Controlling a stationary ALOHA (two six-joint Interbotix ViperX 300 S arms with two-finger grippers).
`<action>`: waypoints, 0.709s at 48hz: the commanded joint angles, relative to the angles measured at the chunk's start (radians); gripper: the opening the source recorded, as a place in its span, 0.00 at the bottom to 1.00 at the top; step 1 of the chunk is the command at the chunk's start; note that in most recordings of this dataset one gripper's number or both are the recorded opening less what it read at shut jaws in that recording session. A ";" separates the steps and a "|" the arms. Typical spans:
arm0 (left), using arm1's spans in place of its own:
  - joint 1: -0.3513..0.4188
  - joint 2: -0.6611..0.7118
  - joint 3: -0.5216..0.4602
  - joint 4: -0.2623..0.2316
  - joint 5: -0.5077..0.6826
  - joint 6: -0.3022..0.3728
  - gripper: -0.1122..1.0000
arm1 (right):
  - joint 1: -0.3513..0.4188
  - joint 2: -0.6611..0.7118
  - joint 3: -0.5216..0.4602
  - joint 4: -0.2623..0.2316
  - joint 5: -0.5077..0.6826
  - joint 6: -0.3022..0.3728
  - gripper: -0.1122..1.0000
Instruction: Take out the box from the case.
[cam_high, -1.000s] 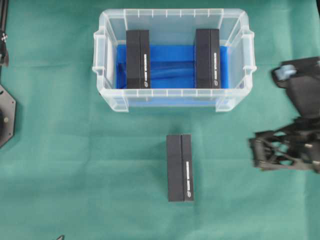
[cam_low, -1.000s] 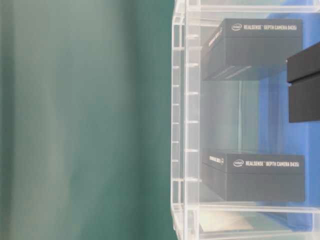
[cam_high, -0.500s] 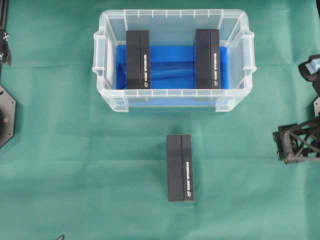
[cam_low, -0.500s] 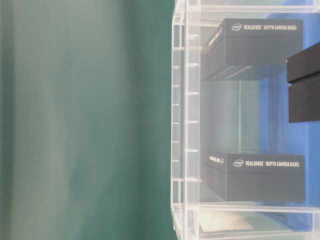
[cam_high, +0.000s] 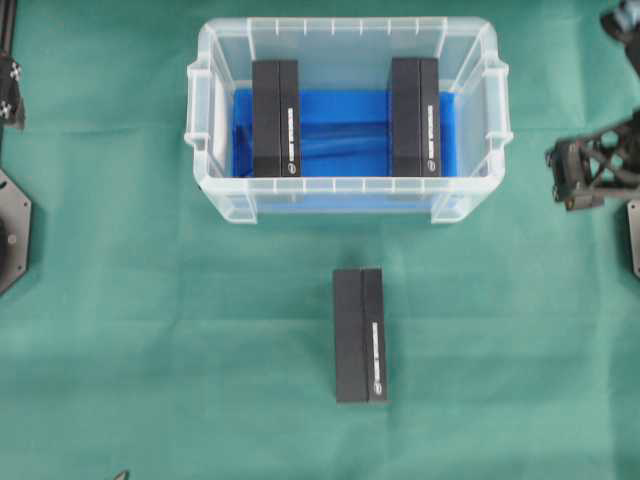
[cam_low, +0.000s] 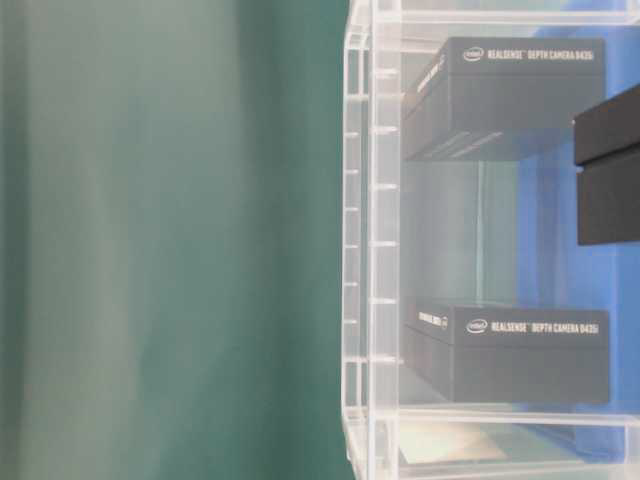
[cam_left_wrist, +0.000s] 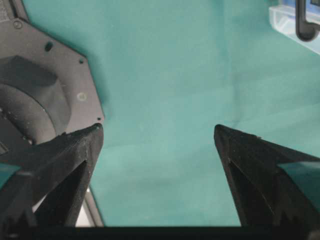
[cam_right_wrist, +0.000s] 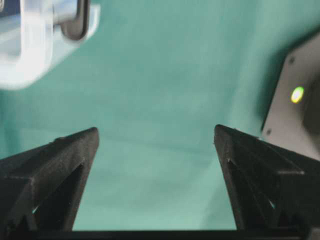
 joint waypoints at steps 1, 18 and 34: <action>-0.003 -0.002 -0.011 0.003 -0.003 -0.002 0.96 | -0.083 -0.008 -0.012 -0.003 -0.008 -0.066 0.92; -0.003 -0.002 -0.011 0.003 -0.003 -0.003 0.96 | -0.356 0.014 -0.018 0.002 -0.043 -0.331 0.92; -0.003 0.000 -0.011 0.003 -0.003 -0.003 0.96 | -0.419 0.043 -0.018 0.014 -0.067 -0.400 0.92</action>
